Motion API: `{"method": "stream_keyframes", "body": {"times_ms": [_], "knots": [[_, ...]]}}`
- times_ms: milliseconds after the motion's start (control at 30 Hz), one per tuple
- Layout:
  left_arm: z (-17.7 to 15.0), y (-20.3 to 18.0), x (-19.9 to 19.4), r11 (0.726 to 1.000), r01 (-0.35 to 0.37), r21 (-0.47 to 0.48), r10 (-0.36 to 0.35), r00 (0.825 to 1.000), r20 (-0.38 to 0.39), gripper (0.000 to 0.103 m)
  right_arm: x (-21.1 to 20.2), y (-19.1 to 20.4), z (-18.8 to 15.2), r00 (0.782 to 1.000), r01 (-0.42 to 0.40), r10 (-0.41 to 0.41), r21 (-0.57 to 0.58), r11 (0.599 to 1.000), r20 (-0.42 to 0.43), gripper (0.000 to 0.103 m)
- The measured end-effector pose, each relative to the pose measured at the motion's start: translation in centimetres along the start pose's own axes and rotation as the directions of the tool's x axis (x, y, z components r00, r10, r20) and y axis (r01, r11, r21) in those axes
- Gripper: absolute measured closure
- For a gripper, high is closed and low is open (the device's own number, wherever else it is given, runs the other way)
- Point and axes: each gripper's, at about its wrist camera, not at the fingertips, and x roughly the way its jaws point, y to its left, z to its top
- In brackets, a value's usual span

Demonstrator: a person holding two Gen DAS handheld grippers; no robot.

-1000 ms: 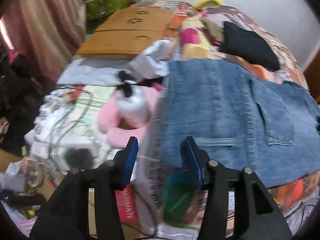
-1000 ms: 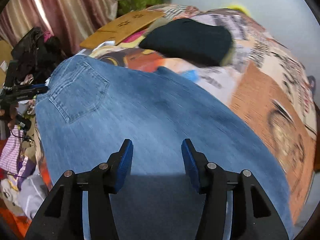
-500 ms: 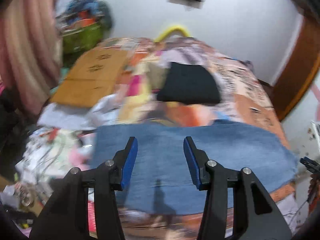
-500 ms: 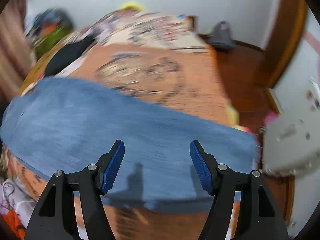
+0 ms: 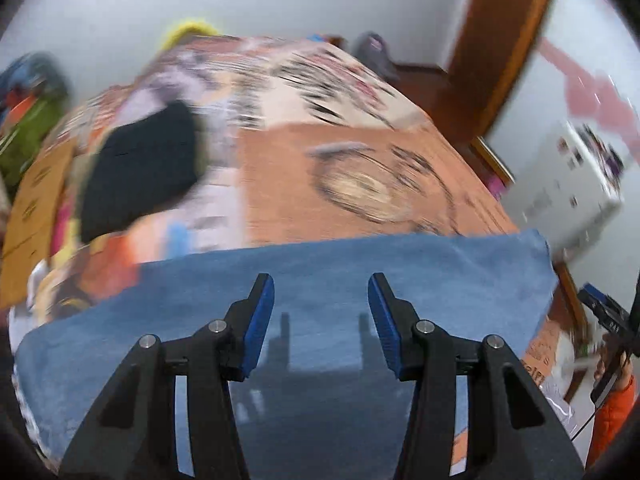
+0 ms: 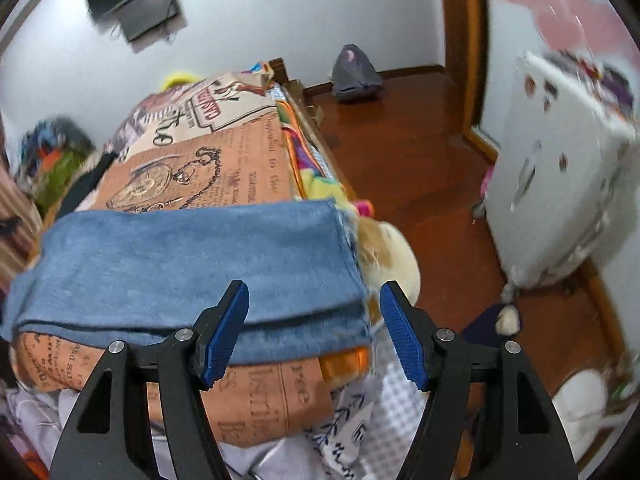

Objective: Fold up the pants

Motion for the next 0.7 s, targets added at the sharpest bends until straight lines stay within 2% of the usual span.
{"method": "stream_keyframes", "body": {"times_ms": [200, 267, 367, 467, 600, 700], "knots": [[-0.6, -8.4, 6.1, 0.987, 0.058, 0.151, -0.039, 0.991, -0.126, 0.054, 1.3, -2.0, -2.7, 0.994, -0.094, 0.101, 0.148, 0.985, -0.038, 0.038], [-1.2, -11.0, 6.9, 0.974, 0.001, 0.228, 0.022, 0.995, -0.098, 0.047, 1.7, -2.1, -3.2, 0.991, -0.117, 0.127, 0.169, 0.979, -0.049, 0.038], [-1.8, -13.5, 7.4, 0.955, 0.033, 0.295, 0.001, 0.994, -0.114, 0.038, 2.1, -2.2, -3.8, 0.981, -0.167, 0.183, 0.187, 0.968, -0.071, 0.038], [-2.5, -16.2, 8.0, 0.931, 0.035, 0.362, 0.009, 0.993, -0.119, 0.035, 3.0, -1.9, -4.3, 0.967, -0.216, 0.239, 0.207, 0.954, -0.090, 0.038], [-3.0, -18.3, 9.4, 0.931, 0.112, 0.347, -0.054, 0.984, -0.173, 0.033, 4.3, -1.8, -4.8, 0.960, -0.229, 0.258, 0.229, 0.946, -0.106, 0.036], [-3.3, -19.6, 9.8, 0.924, 0.119, 0.362, -0.057, 0.983, -0.177, 0.030, 5.0, -2.1, -4.8, 0.955, -0.242, 0.277, 0.264, 0.934, -0.107, 0.036]]}}
